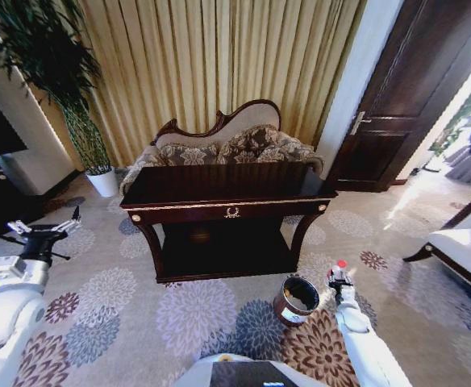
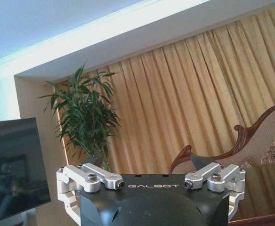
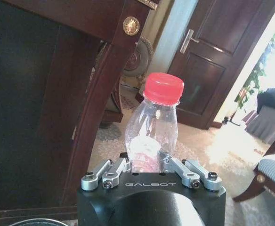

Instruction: Move to the front of the table and place the trash on the table into the trash bin.

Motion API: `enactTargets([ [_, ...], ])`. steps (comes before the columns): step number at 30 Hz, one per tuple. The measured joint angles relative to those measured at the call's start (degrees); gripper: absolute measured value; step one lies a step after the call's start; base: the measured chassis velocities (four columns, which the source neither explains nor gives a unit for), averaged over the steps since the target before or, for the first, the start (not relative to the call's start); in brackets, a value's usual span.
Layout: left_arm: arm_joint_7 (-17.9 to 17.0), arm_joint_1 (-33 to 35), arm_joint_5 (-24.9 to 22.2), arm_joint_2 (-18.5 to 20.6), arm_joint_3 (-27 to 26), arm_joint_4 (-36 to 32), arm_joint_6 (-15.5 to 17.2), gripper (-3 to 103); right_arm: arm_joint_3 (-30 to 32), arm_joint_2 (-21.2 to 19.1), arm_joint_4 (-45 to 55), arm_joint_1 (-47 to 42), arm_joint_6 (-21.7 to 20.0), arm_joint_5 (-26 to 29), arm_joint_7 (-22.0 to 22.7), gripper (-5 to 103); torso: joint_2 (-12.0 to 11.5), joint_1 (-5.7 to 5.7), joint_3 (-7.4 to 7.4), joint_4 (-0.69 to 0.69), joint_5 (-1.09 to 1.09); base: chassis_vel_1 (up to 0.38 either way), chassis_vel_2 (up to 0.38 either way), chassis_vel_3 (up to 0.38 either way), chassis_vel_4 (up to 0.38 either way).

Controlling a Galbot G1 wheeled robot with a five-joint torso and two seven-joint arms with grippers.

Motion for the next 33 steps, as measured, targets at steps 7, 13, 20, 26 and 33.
enactTargets([
  [7, 0.1, -0.6, 0.0, 0.8, 0.7, 0.7, -0.2, 100, 0.3, 5.5, 7.6, -2.9, -1.1, -2.0, 0.0, 27, 0.0, 0.0, -0.01, -0.01, -0.02, 0.0, 0.0, 0.0, 0.0],
  [13, 0.1, -0.7, 0.1, 0.8, 1.0, 0.7, -0.3, 100, -0.4, 9.5, 8.7, -2.6, -1.3, -3.2, 0.0, 27, 0.0, 0.0, 0.0, -0.01, -0.02, 0.0, 0.0, 0.0, 0.0],
  [20, 0.1, -0.3, 0.3, 0.7, 0.9, 0.7, -0.8, 100, -1.3, 11.0, 4.8, 1.5, -1.2, -5.4, 0.0, 27, 0.0, 0.0, 0.0, 0.0, -0.03, 0.0, 0.0, 0.0, 0.0],
  [26, 0.1, -0.3, 0.5, 0.5, 1.1, 0.7, -1.0, 100, -1.3, 10.6, 0.1, 4.2, -0.7, -6.9, 0.0, 27, 0.0, 0.0, 0.0, -0.02, -0.02, 0.0, 0.0, 0.0, 0.0],
  [33, 0.1, -0.1, 0.7, 0.6, 1.0, 0.7, -1.6, 100, -1.0, 11.0, -3.7, 5.9, 0.2, -8.5, 0.0, 27, 0.0, 0.0, 0.0, -0.01, -0.02, 0.0, 0.0, 0.0, 0.0],
])
